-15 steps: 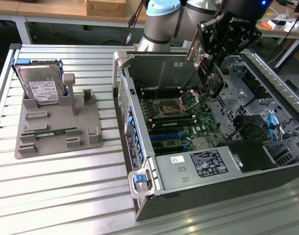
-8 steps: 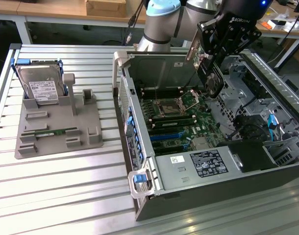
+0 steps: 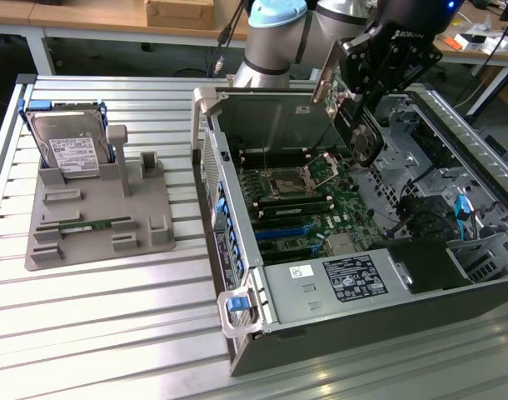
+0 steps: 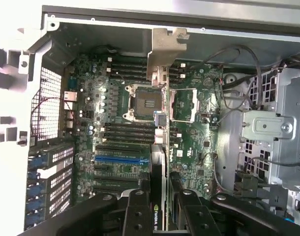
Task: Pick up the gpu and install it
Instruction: 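Insert the gpu into the slot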
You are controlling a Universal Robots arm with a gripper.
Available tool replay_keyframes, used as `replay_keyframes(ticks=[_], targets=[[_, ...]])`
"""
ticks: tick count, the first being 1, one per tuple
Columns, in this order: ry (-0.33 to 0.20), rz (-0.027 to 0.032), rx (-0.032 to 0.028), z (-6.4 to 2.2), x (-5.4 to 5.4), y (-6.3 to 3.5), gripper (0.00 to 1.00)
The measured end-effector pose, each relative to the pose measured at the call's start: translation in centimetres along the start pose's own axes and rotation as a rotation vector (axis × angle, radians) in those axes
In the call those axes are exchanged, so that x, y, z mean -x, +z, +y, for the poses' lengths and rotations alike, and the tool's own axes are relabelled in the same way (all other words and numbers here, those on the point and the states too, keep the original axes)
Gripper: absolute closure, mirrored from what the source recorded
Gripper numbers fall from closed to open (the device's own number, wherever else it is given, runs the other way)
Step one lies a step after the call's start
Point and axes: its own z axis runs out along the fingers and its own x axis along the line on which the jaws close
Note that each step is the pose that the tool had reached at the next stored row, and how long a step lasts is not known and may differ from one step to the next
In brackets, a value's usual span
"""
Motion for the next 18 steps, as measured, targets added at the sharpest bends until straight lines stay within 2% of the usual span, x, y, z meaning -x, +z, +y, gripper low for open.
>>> replay_keyframes(ticks=[2, 7, 18], targets=[[-0.056, 0.0028, 0.0005, 0.0, 0.02, 0.01, 0.74], [-0.145, 0.0074, 0.0013, 0.0, 0.02, 0.02, 0.74], [-0.315, 0.0161, 0.0027, 0.0, 0.02, 0.02, 0.74]])
